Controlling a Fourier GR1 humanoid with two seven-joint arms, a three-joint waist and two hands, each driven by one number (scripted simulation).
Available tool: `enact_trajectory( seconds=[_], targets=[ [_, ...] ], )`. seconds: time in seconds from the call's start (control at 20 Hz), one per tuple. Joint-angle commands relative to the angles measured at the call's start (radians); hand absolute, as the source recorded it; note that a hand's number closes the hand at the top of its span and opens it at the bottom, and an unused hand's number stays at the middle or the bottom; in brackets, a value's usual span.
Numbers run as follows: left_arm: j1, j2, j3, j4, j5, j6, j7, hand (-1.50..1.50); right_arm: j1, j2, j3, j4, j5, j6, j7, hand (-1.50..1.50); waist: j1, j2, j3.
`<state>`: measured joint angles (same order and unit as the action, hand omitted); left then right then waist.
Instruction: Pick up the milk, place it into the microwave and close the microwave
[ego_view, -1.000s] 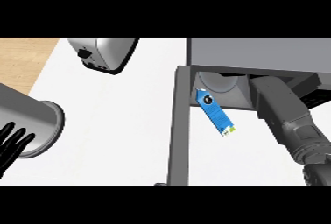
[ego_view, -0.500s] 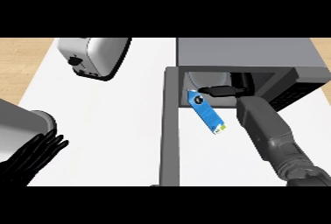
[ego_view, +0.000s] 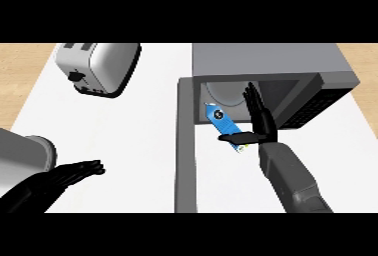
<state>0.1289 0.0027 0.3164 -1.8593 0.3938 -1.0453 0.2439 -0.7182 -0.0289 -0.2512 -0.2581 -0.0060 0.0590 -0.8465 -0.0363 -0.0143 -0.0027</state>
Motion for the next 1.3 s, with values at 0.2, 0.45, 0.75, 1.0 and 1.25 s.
enact_trajectory(
  seconds=[0.2, 0.45, 0.75, 1.0, 1.25],
  targets=[
    [-0.090, -0.003, -0.087, 0.071, -0.185, 0.069, -0.101, 1.50, 0.292, 0.017, 0.079, -0.141, 0.030, -0.012, -0.048, -1.50, -0.034, -0.005, -0.002],
    [-0.117, -0.003, -0.118, 0.098, -0.292, 0.081, -0.126, 1.50, 0.495, -0.036, 0.096, -0.279, 0.019, 0.043, -0.107, -1.50, -0.051, -0.008, -0.004],
    [-0.170, -0.003, -0.296, 0.154, -0.457, 0.159, -0.225, 1.50, 0.698, -0.122, 0.088, -0.486, -0.036, 0.149, -0.102, -1.50, -0.055, -0.002, -0.005],
    [-0.171, -0.003, -0.425, 0.256, -0.601, 0.300, -0.395, 1.50, 0.896, -0.151, 0.112, -0.714, -0.079, 0.235, -0.092, -1.50, -0.035, 0.005, -0.005],
    [-0.232, -0.003, -0.566, 0.385, -0.621, 0.422, -0.465, 1.50, 1.090, -0.178, 0.135, -1.013, -0.145, 0.283, -0.039, -1.50, -0.028, 0.009, -0.003]
  ],
)
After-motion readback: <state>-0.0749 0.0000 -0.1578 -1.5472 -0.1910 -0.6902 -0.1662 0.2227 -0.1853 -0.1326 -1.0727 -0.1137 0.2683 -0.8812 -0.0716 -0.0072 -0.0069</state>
